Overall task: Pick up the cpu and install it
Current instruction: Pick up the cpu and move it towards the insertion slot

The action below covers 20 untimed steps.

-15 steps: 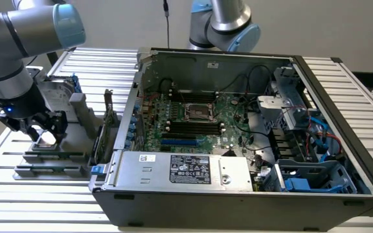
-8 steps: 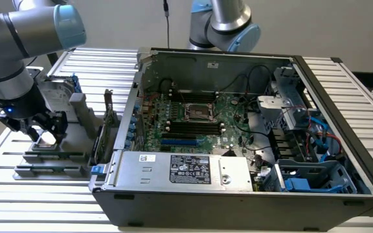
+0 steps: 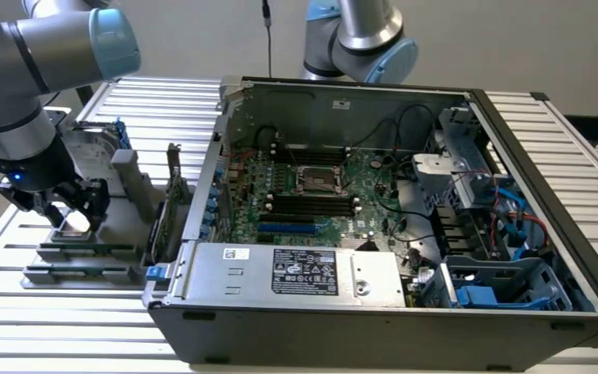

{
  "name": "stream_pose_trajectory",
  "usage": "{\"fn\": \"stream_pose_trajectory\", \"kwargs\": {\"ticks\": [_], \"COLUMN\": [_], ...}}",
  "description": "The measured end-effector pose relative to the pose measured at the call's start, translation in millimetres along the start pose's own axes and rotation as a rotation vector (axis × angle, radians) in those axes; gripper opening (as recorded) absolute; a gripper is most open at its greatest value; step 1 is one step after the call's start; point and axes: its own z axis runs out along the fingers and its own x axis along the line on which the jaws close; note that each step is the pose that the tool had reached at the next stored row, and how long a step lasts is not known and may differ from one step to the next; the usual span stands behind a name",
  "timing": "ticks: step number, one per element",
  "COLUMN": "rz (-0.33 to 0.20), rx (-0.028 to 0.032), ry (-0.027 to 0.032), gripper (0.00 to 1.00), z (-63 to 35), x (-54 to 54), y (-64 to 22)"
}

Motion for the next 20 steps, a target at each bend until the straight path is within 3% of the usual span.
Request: {"fn": "stream_pose_trajectory", "kwargs": {"ticks": [4, 6, 7, 13, 20], "rz": [0.0, 0.0, 0.0, 0.0, -0.001], "rx": [0.0, 0.0, 0.0, -0.0011, -0.0143], "ry": [0.001, 0.0015, 0.0015, 0.0018, 0.0024], "gripper": [0.65, 0.64, 0.56, 0.55, 0.55], "z": [0.0, 0.0, 0.0, -0.1, -8.4], "x": [-0.1, -0.1, -0.2, -0.3, 0.1], "y": [0.0, 0.0, 0.0, 0.0, 0.2]}}
